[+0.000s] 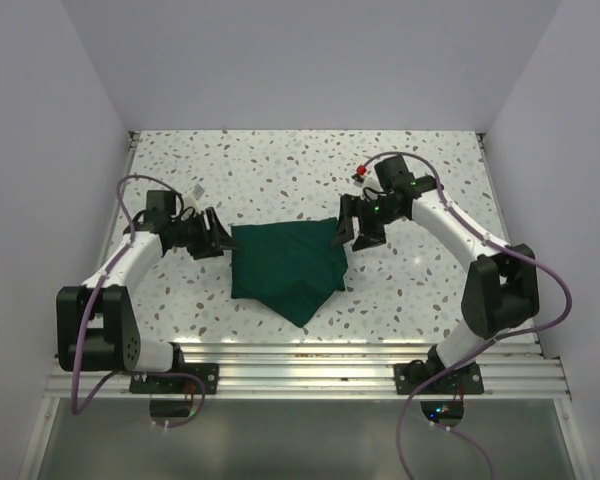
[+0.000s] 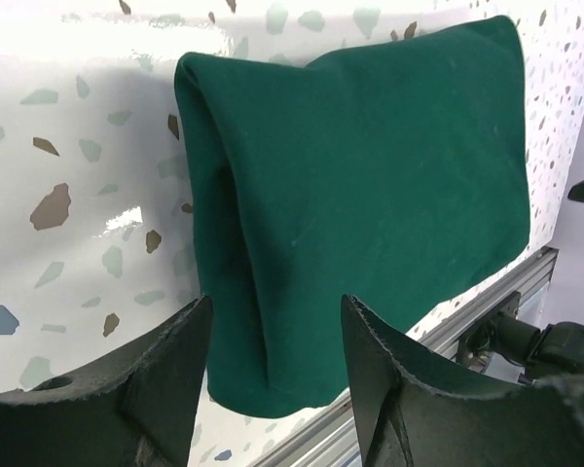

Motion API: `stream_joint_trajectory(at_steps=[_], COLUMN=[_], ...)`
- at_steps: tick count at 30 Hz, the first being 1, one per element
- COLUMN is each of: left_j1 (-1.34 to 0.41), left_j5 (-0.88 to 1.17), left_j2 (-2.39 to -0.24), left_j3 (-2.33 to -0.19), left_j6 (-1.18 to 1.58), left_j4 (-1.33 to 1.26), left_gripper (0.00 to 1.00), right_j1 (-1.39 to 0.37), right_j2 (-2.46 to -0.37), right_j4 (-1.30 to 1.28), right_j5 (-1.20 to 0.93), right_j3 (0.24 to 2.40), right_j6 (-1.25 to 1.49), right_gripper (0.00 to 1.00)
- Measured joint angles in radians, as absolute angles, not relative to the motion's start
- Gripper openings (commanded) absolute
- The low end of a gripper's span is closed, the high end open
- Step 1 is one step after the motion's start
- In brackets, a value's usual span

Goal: Prepare the surgical pack

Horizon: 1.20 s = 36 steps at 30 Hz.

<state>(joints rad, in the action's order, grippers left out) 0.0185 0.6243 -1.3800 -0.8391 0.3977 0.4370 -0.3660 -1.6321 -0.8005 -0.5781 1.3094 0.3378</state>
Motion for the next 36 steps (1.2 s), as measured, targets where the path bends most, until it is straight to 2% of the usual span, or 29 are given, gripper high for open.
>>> stream_joint_trajectory(at_steps=[7, 13, 15, 16, 17, 20, 21, 22, 23, 24, 36], left_j1=[-0.023, -0.058, -0.062, -0.062, -0.062, -0.062, -0.062, -0.062, -0.062, -0.062, -0.062], left_j5=[0.623, 0.624, 0.627, 0.629, 0.634, 0.647, 0.648, 0.65, 0.651, 0.652, 0.594], left_j2=[-1.448, -1.488, -1.494, -1.499, -1.504, -1.521, -1.524, -1.524, -1.524, -1.525, -1.524], left_j3=[-0.838, -0.837, -0.836, -0.835, -0.835, -0.835, -0.836, -0.836, -0.84, -0.849, -1.0], left_j6=[0.381, 0.378, 0.379, 0.379, 0.379, 0.378, 0.376, 0.373, 0.373, 0.371, 0.347], left_j4=[0.443, 0.442, 0.439, 0.439, 0.437, 0.437, 0.438, 0.439, 0.443, 0.453, 0.586], left_gripper=[0.59, 0.55, 0.47, 0.42, 0.32, 0.13, 0.1, 0.07, 0.0, 0.0, 0.0], right_j1=[-0.336, -0.34, -0.34, -0.34, -0.34, -0.34, -0.34, -0.34, -0.34, -0.34, -0.34], right_j2=[-1.702, -1.752, -1.757, -1.76, -1.765, -1.781, -1.788, -1.793, -1.795, -1.797, -1.79], right_j4=[-0.821, -0.821, -0.817, -0.817, -0.816, -0.814, -0.813, -0.812, -0.81, -0.808, -0.806], right_j5=[-0.531, -0.533, -0.536, -0.54, -0.543, -0.56, -0.574, -0.582, -0.594, -0.604, -0.653], right_j3=[1.308, 1.299, 1.293, 1.29, 1.288, 1.286, 1.286, 1.286, 1.286, 1.286, 1.28], right_j6=[0.319, 0.309, 0.304, 0.303, 0.297, 0.295, 0.295, 0.294, 0.291, 0.294, 0.295], right_gripper=[0.72, 0.65, 0.57, 0.48, 0.44, 0.31, 0.28, 0.17, 0.1, 0.0, 0.0])
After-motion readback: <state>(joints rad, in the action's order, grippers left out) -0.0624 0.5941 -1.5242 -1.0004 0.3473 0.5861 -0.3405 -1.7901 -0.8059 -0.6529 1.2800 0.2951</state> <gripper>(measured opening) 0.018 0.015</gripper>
